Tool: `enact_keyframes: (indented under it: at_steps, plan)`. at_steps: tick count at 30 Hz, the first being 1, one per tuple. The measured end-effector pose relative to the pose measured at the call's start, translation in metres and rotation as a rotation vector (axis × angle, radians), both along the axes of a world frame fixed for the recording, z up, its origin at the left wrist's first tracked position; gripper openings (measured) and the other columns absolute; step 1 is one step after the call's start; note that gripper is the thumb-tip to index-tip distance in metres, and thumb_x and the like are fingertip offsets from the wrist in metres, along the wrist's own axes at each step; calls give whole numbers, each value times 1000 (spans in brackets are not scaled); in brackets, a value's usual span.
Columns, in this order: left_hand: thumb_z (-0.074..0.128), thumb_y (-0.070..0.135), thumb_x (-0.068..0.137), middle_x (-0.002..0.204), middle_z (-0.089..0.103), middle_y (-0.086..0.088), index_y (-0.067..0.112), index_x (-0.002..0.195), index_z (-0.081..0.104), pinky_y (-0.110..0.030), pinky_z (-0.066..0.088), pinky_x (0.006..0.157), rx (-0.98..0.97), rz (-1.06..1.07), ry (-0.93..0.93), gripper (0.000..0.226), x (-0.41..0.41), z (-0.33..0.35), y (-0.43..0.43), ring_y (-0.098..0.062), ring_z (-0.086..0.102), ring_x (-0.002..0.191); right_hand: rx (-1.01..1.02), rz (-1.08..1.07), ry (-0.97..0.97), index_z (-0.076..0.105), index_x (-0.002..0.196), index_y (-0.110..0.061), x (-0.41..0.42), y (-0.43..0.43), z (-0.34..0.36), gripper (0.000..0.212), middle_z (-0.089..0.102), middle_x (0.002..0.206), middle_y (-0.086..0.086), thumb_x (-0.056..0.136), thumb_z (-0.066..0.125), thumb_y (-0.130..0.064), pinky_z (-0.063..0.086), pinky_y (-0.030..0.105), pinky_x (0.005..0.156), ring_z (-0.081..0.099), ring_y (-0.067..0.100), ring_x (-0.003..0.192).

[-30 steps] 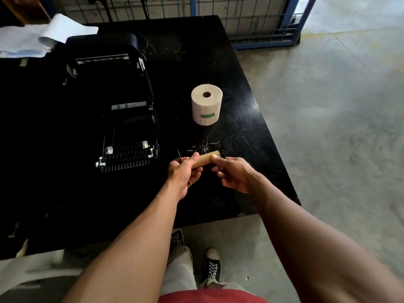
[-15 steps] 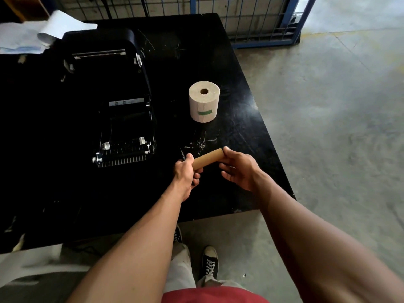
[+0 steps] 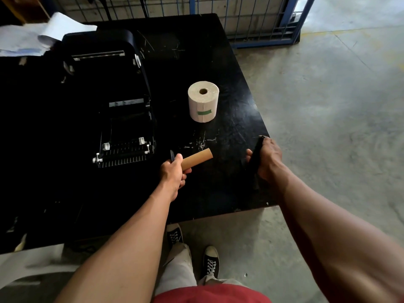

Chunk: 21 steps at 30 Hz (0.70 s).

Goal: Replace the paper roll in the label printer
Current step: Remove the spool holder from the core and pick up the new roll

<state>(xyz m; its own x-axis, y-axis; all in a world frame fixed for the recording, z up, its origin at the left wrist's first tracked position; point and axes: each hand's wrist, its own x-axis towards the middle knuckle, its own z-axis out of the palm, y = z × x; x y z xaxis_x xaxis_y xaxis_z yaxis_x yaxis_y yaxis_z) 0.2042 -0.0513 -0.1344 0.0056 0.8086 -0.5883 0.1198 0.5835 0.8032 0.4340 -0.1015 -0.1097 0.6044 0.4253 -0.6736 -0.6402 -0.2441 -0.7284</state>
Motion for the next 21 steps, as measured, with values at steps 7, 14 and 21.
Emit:
enact_keyframes:
  at_steps: [7,14,21]
  plan:
    - [44,39,102,81,67,-14,4,111,54,-15,28,32,-19,23,25,38,-2,-2,-3,-5,40,40,-220,773,-401,56,138,-4,-28,-2,-8,51,71,102,19,89,65,4,62,49,85,70,26,82]
    - [45,41,101,80,68,-12,2,115,55,-15,30,32,-44,12,29,42,-11,-4,0,-3,42,37,-403,823,-693,71,119,-14,-46,4,-31,43,71,121,13,79,86,-23,55,47,100,66,28,112]
    - [45,41,102,82,68,-13,2,116,54,-15,30,32,-74,23,22,43,-11,-6,2,-4,41,39,-462,654,-802,70,119,-16,-39,14,-31,41,73,117,12,86,77,-39,55,43,96,67,32,111]
